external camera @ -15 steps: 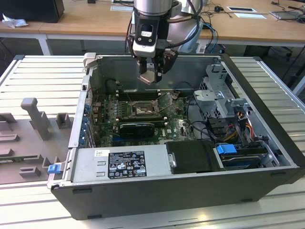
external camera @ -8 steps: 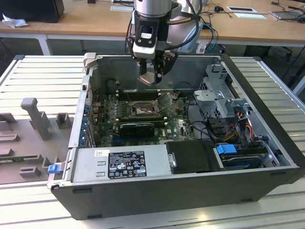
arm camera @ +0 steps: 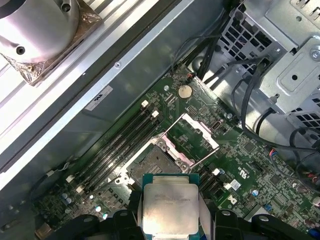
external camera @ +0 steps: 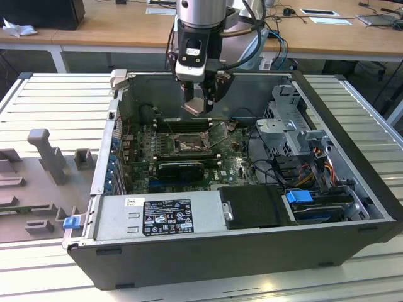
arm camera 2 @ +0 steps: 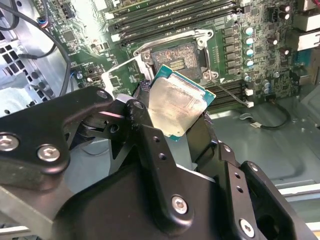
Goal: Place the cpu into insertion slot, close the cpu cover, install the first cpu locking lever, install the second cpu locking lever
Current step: 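Place the cpu into insertion slot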
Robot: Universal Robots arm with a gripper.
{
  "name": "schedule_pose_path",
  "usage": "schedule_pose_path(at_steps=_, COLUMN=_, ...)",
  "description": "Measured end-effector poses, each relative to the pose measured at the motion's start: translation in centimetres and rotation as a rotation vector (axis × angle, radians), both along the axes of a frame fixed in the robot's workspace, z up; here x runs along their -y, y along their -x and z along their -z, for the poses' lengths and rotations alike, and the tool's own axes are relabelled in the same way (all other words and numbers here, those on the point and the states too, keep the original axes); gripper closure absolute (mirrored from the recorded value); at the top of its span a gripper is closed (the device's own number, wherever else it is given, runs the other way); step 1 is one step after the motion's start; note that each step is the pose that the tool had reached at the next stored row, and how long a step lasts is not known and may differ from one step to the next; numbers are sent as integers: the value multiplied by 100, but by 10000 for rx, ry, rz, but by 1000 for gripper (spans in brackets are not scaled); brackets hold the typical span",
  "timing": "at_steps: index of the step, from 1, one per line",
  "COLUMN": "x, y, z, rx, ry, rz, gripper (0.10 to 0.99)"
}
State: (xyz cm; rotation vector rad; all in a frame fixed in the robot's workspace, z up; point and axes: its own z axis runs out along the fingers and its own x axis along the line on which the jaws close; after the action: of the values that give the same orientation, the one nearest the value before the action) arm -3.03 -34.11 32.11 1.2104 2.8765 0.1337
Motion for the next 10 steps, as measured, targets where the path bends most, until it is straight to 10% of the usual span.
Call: schedule_pose_path(at_steps=10, x=0, y=0, z=59, rx=-1, ry=1, rz=2037, gripper=549)
